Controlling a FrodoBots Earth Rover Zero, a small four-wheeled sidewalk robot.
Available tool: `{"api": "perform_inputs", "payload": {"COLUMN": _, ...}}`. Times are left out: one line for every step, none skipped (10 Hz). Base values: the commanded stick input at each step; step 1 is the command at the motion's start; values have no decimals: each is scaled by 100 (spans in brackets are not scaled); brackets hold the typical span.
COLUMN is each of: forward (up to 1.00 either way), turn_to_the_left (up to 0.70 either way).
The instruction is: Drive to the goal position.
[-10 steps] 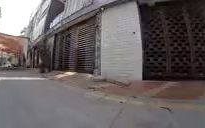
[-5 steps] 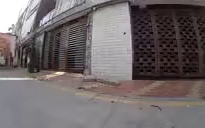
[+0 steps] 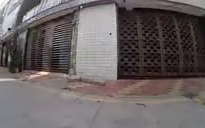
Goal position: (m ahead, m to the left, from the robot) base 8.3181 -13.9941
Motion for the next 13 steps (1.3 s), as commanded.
{"api": "perform_inputs", "payload": {"forward": 0, "turn_to_the_left": -100}}
{"api": "perform_inputs", "payload": {"forward": 0, "turn_to_the_left": -100}}
{"api": "perform_inputs", "payload": {"forward": 0, "turn_to_the_left": -100}}
{"api": "perform_inputs", "payload": {"forward": 0, "turn_to_the_left": -100}}
{"api": "perform_inputs", "payload": {"forward": 0, "turn_to_the_left": -100}}
{"api": "perform_inputs", "payload": {"forward": 0, "turn_to_the_left": -100}}
{"api": "perform_inputs", "payload": {"forward": 0, "turn_to_the_left": -100}}
{"api": "perform_inputs", "payload": {"forward": 0, "turn_to_the_left": -100}}
{"api": "perform_inputs", "payload": {"forward": 0, "turn_to_the_left": -100}}
{"api": "perform_inputs", "payload": {"forward": 0, "turn_to_the_left": -100}}
{"api": "perform_inputs", "payload": {"forward": 0, "turn_to_the_left": -100}}
{"api": "perform_inputs", "payload": {"forward": 0, "turn_to_the_left": -100}}
{"api": "perform_inputs", "payload": {"forward": 0, "turn_to_the_left": -100}}
